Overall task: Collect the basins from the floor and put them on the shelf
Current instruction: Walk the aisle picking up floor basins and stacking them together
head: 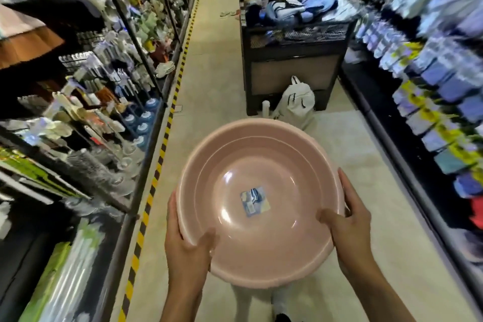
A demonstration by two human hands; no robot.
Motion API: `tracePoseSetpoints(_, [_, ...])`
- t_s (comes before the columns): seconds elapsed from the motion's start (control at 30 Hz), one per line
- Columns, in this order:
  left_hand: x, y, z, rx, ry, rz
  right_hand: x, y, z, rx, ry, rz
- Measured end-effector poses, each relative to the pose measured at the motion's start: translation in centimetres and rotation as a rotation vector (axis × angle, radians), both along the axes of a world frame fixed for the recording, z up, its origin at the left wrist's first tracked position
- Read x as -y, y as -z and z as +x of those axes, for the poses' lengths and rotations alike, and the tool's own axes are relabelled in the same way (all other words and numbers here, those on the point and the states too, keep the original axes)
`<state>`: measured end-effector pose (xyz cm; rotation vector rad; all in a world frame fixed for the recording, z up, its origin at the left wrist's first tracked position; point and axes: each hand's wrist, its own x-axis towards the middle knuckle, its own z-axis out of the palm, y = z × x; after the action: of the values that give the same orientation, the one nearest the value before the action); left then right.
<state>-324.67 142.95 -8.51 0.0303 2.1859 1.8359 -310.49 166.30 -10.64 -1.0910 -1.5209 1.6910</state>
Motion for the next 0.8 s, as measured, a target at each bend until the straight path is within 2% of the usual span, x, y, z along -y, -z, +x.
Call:
tracePoseSetpoints(0.3, [-8.4,2.9,-4.8,0.060,0.044,-0.024,-7.5,3.5,-3.3,0.076,0.091,-0.083])
tracePoseSetpoints(0.5, [-11.7,5.7,-11.0,0.071,0.086,-0.047,-10.0,5.5,-8.3,0.147,0.118,-0.126])
tracePoseSetpoints(0.8, [-15.9,12.8,-21.9,0.117,0.127,-0.013,-14.1,10.7,-18.6,0.274,0.172,-0.048])
